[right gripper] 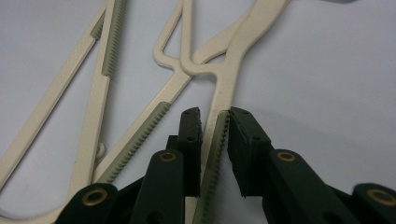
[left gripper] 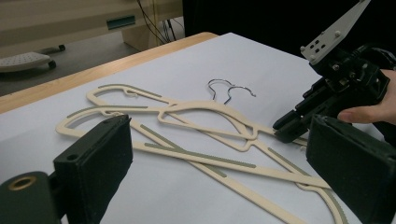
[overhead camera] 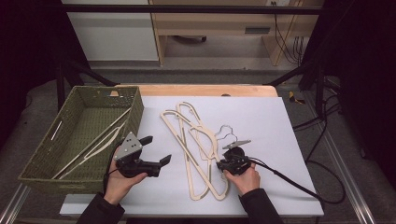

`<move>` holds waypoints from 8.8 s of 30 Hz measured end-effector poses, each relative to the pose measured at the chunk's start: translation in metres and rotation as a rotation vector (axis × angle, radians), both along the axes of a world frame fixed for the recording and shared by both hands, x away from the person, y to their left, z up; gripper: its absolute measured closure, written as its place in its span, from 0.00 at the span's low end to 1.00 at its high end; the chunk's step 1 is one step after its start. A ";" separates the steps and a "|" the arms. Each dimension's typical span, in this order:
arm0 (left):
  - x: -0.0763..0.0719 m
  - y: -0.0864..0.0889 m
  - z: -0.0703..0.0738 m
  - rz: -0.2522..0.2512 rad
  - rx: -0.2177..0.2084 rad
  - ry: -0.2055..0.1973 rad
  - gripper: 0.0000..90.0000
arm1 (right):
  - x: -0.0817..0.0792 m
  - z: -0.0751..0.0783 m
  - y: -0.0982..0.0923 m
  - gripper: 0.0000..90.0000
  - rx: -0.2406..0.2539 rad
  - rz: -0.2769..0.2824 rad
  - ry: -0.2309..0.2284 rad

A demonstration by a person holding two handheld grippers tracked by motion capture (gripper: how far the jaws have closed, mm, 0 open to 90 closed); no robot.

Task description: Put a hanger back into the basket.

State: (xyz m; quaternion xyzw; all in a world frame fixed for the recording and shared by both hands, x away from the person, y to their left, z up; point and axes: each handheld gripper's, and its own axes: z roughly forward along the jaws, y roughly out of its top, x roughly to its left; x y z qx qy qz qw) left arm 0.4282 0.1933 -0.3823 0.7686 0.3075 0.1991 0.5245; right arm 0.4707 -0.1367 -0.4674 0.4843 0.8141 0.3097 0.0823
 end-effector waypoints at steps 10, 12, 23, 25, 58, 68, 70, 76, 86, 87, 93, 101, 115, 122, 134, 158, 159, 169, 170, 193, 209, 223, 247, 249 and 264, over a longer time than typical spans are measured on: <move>0.000 -0.001 -0.002 0.001 0.000 0.004 0.08 | -0.001 0.003 -0.002 0.89 0.010 -0.033 0.008; 0.001 -0.002 -0.002 -0.002 0.009 0.007 0.08 | -0.002 0.005 -0.003 0.89 0.003 -0.023 -0.007; 0.015 -0.021 -0.010 -0.004 0.064 0.046 0.09 | -0.011 0.018 -0.008 0.89 -0.009 0.011 -0.100; 0.022 -0.028 -0.010 -0.005 0.064 0.060 0.09 | -0.012 0.020 -0.010 0.89 -0.013 0.021 -0.114; 0.134 -0.131 -0.037 0.011 0.157 0.172 0.22 | -0.026 0.039 -0.014 0.89 0.037 0.040 -0.184; 0.141 -0.146 -0.048 -0.014 0.167 0.182 0.40 | -0.027 0.040 -0.017 0.89 0.029 0.067 -0.211; 0.143 -0.148 -0.049 -0.015 0.181 0.179 0.43 | -0.028 0.041 -0.017 0.89 0.029 0.070 -0.215; 0.144 -0.157 -0.048 -0.040 0.186 0.175 0.61 | -0.030 0.042 -0.017 0.89 0.031 0.075 -0.219; 0.144 -0.156 -0.045 -0.052 0.182 0.212 0.91 | -0.033 0.042 -0.016 0.89 0.027 0.091 -0.219; 0.142 -0.156 -0.044 -0.053 0.190 0.208 0.91 | -0.033 0.042 -0.016 0.89 0.025 0.094 -0.218; 0.132 -0.153 -0.035 -0.045 0.218 0.178 0.92 | -0.032 0.039 -0.015 0.89 0.021 0.113 -0.200; 0.112 -0.146 -0.025 -0.058 0.230 0.107 0.92 | -0.030 0.038 -0.014 0.75 0.067 0.138 -0.184; 0.085 -0.120 -0.009 -0.076 0.188 0.049 0.92 | -0.002 0.041 0.009 0.63 0.277 0.147 -0.222; 0.081 -0.111 -0.007 -0.097 0.172 0.040 0.88 | 0.004 0.043 0.022 0.93 0.313 0.191 -0.161; 0.063 -0.060 0.017 -0.122 0.073 0.003 0.22 | 0.001 0.048 0.019 0.97 0.343 0.166 -0.145; 0.030 -0.047 -0.002 -0.321 0.264 0.083 0.53 | -0.038 0.075 0.001 0.97 0.327 0.510 -0.171; 0.030 -0.046 -0.003 -0.331 0.270 0.092 0.59 | -0.038 0.074 0.001 0.97 0.328 0.518 -0.167; 0.022 -0.044 -0.009 -0.359 0.312 0.104 0.78 | -0.037 0.069 0.004 0.96 0.308 0.559 -0.152; 0.020 -0.044 -0.009 -0.360 0.313 0.096 0.79 | -0.037 0.069 0.004 0.96 0.303 0.557 -0.160; -0.008 -0.057 -0.007 -0.382 0.227 0.114 0.96 | -0.040 0.076 -0.018 0.51 0.274 0.366 -0.376; -0.018 -0.034 0.036 -0.230 0.112 0.010 0.96 | -0.046 0.085 -0.068 0.13 0.290 0.147 -0.468; -0.022 -0.003 0.115 -0.174 0.135 -0.107 0.96 | -0.043 0.082 -0.083 0.06 0.281 0.059 -0.475; 0.020 0.130 0.145 0.118 0.149 -0.130 0.96 | -0.042 0.080 -0.083 0.04 0.268 0.045 -0.474; 0.022 0.139 0.144 0.126 0.150 -0.122 0.96 | -0.042 0.079 -0.083 0.04 0.267 0.047 -0.473; 0.040 0.186 0.123 0.194 0.230 -0.110 0.96 | -0.041 0.078 -0.083 0.04 0.259 0.052 -0.467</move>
